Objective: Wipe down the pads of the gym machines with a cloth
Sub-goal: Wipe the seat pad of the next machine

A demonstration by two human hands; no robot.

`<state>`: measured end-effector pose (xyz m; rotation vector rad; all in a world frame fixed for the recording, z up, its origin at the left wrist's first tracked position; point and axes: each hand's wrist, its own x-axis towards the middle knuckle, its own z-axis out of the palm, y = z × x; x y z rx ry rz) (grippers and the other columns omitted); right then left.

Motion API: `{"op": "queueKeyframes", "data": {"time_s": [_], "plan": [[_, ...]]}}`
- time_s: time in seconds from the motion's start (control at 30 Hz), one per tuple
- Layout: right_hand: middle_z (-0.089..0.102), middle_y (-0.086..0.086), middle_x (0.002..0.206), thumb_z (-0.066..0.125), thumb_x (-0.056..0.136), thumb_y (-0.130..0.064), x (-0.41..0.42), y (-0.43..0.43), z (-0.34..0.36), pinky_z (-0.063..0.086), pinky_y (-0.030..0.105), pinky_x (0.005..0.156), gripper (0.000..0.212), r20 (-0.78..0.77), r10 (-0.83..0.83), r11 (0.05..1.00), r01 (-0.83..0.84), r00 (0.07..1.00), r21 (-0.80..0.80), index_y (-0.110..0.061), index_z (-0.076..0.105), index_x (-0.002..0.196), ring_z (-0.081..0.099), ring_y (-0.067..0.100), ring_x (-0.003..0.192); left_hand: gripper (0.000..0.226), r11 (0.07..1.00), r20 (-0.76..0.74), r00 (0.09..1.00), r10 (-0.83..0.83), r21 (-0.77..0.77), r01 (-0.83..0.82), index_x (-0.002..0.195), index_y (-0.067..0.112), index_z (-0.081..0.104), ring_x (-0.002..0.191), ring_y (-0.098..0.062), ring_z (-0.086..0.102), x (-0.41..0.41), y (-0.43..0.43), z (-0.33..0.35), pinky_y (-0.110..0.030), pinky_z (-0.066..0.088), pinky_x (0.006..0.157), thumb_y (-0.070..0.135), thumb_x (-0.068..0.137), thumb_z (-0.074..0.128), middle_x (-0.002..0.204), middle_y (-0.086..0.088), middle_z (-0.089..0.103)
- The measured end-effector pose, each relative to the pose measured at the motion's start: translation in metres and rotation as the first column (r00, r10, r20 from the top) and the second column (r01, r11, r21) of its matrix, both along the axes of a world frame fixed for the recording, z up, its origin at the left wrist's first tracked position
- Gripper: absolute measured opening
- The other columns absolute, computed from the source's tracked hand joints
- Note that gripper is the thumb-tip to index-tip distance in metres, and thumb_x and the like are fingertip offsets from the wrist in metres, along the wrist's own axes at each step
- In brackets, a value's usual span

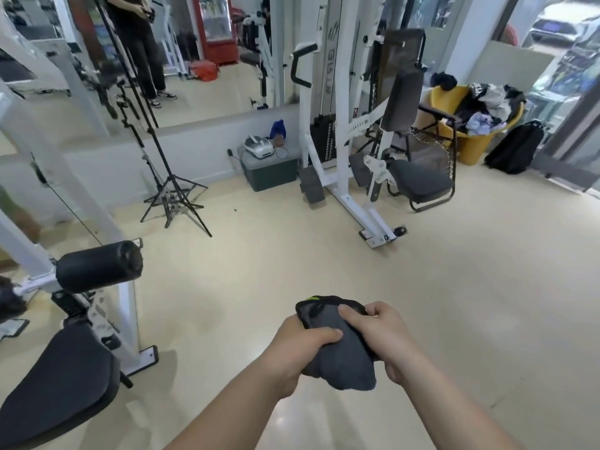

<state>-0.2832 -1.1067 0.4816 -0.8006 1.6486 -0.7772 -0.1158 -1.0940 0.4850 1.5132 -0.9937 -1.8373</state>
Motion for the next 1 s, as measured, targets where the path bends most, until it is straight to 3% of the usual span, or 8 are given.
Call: {"op": "queueKeyframes", "data": {"time_s": [0.1,0.27,0.4,0.5,0.7,0.8,0.9,1.0], "plan": [[0.073,0.009,0.089,0.081,0.083,-0.043,0.007,-0.030,0.009,0.052,0.032,0.055,0.046,0.003,-0.018,1.000,0.018,1.000,0.002,-0.006,0.059,0.100,0.069,0.024,0.070,0.029,1.000,-0.007,1.000,0.028,0.010,-0.028,0.115,0.025,0.070,0.096,-0.028,0.077,0.003,-0.036,0.002,-0.053,0.060,0.084,0.017,0.087,0.073,0.102,-0.002,0.080],[0.075,0.007,0.088,0.078,0.086,-0.042,-0.006,-0.083,0.018,0.050,0.028,0.052,0.036,-0.010,-0.023,1.000,0.023,1.000,-0.021,-0.009,0.066,0.095,0.071,0.021,0.070,0.025,0.997,-0.002,0.997,0.083,0.005,-0.083,0.112,0.029,0.069,0.089,-0.025,0.074,-0.015,-0.088,0.010,-0.031,0.054,0.059,0.018,0.090,0.070,0.099,0.002,0.079],[0.071,0.009,0.083,0.081,0.083,-0.036,0.005,-0.118,0.010,0.049,0.027,0.051,0.035,-0.039,0.078,0.997,-0.079,0.996,-0.009,-0.009,0.060,0.087,0.068,0.023,0.068,0.022,0.982,0.016,0.983,0.182,0.044,-0.182,0.109,0.027,0.070,0.079,-0.022,0.069,-0.015,-0.107,0.011,-0.025,0.048,0.052,0.022,0.089,0.068,0.100,-0.001,0.078],[0.065,0.005,0.076,0.080,0.086,-0.032,0.039,-0.145,0.001,0.041,0.018,0.042,0.032,-0.042,0.229,0.973,-0.229,0.973,0.009,-0.012,0.055,0.082,0.061,0.019,0.061,0.023,0.940,0.022,0.945,0.328,0.098,-0.328,0.105,0.025,0.072,0.074,-0.021,0.066,0.015,-0.111,0.011,-0.023,0.046,0.051,0.023,0.085,0.063,0.097,-0.004,0.078],[0.070,0.004,0.083,0.077,0.088,-0.033,0.164,-0.154,-0.010,0.043,0.020,0.042,0.029,0.031,0.570,0.820,-0.571,0.821,0.046,-0.010,0.060,0.093,0.064,0.018,0.063,0.030,0.711,0.094,0.733,0.674,0.188,-0.678,0.109,0.015,0.067,0.072,-0.025,0.066,0.122,-0.082,-0.005,-0.025,0.045,0.054,0.026,0.082,0.061,0.089,-0.006,0.075],[0.075,0.006,0.085,0.078,0.087,-0.034,0.223,-0.143,-0.016,0.048,0.024,0.046,0.033,0.066,0.656,0.749,-0.660,0.752,0.063,-0.008,0.062,0.098,0.069,0.019,0.064,0.028,0.603,0.100,0.622,0.776,0.169,-0.780,0.109,0.014,0.069,0.073,-0.026,0.071,0.174,-0.056,-0.017,-0.028,0.050,0.055,0.025,0.084,0.066,0.086,-0.004,0.078],[0.073,0.006,0.080,0.073,0.090,-0.031,0.277,-0.135,-0.022,0.050,0.031,0.056,0.029,0.085,0.714,0.689,-0.719,0.695,0.092,-0.006,0.063,0.101,0.065,0.022,0.061,0.020,0.451,0.144,0.462,0.875,0.101,-0.887,0.107,0.017,0.070,0.088,-0.026,0.075,0.222,-0.036,-0.029,-0.037,0.060,0.073,0.022,0.088,0.070,0.095,-0.005,0.079],[0.070,0.009,0.086,0.068,0.092,-0.028,0.333,-0.127,-0.030,0.052,0.034,0.061,0.025,0.085,0.760,0.635,-0.764,0.644,0.113,-0.005,0.067,0.103,0.064,0.023,0.065,0.024,0.401,0.203,0.413,0.888,0.102,-0.911,0.105,0.015,0.067,0.085,-0.025,0.072,0.272,-0.023,-0.042,-0.033,0.057,0.069,0.024,0.085,0.075,0.095,-0.008,0.075]]}}
